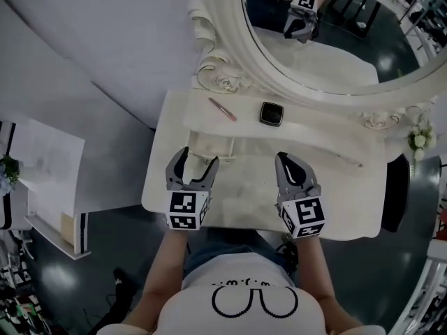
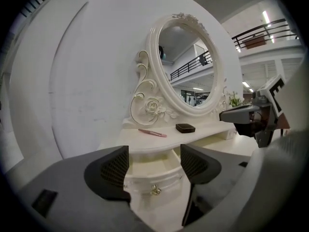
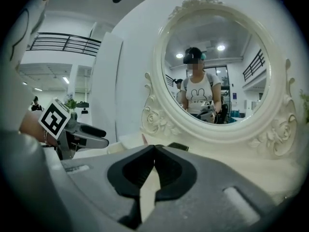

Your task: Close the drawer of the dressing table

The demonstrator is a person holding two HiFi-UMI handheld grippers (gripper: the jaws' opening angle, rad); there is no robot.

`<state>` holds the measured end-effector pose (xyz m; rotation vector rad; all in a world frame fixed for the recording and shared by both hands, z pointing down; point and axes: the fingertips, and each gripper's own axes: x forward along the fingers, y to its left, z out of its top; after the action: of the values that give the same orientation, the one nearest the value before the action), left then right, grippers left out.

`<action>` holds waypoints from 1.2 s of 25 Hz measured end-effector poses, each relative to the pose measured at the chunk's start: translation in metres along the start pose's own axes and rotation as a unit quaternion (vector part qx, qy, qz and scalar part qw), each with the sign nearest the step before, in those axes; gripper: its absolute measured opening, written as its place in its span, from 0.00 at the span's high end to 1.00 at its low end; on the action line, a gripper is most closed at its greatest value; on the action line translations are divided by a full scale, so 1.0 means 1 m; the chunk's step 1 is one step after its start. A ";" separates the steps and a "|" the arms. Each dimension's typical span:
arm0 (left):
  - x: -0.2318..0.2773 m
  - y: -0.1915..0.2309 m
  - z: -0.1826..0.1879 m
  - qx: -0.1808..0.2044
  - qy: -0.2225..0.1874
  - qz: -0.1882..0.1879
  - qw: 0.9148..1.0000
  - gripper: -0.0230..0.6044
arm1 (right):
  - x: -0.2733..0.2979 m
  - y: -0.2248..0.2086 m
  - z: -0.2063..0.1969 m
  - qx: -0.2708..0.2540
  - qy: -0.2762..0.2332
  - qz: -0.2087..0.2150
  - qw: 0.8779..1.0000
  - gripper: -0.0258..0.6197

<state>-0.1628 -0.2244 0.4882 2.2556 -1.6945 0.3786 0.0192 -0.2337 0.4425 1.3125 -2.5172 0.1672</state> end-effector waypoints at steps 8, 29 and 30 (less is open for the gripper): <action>0.007 -0.002 -0.060 -0.029 0.047 -0.003 0.998 0.47 | 0.000 0.005 -0.048 0.024 0.047 -0.029 0.998 0.96; 0.027 0.002 -0.095 -0.027 0.084 0.017 0.996 0.81 | -0.004 0.013 -0.062 -0.010 0.084 -0.025 0.996 0.96; 0.027 0.002 -0.093 -0.029 0.081 0.017 0.996 0.81 | -0.003 0.013 -0.061 -0.012 0.084 -0.024 0.996 0.96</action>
<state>-0.1608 -0.2133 0.5844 2.0976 -1.6417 0.4988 0.0229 -0.2094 0.4995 1.2917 -2.3396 0.2260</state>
